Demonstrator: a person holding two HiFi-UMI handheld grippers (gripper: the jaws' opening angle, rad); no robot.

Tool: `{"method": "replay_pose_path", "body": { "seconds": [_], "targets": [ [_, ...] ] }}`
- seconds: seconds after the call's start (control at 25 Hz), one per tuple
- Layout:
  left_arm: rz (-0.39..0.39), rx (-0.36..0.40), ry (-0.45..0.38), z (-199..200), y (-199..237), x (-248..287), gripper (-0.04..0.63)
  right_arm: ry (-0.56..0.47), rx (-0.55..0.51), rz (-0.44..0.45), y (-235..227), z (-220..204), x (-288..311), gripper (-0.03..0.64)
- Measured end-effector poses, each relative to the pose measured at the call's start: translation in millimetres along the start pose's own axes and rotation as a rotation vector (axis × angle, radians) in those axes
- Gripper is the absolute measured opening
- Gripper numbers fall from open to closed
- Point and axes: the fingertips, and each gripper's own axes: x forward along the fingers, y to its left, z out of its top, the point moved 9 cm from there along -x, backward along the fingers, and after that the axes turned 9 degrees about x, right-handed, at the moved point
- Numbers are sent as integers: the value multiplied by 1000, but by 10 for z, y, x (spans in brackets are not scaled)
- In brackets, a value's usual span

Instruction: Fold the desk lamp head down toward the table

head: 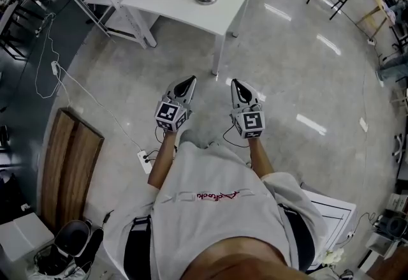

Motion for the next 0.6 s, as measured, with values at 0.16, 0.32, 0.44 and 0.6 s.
{"method": "replay_pose_path", "body": {
  "seconds": [0.16,0.32,0.44,0.6],
  "targets": [
    [-5,-3,4,-13,-87,33,18,2,6,11,-29,-23,-28,29],
    [-9,1,14,-41,-106,74,18,-4,9,29,-55,-35,-21,29],
    [-9,-6,16,-63,-118,114,18,2,6,31,-95,-44,-30,29],
    [-14,-9,15,-85,-91,206,18,2,3,34,-152,-54,16,29]
  ]
}}
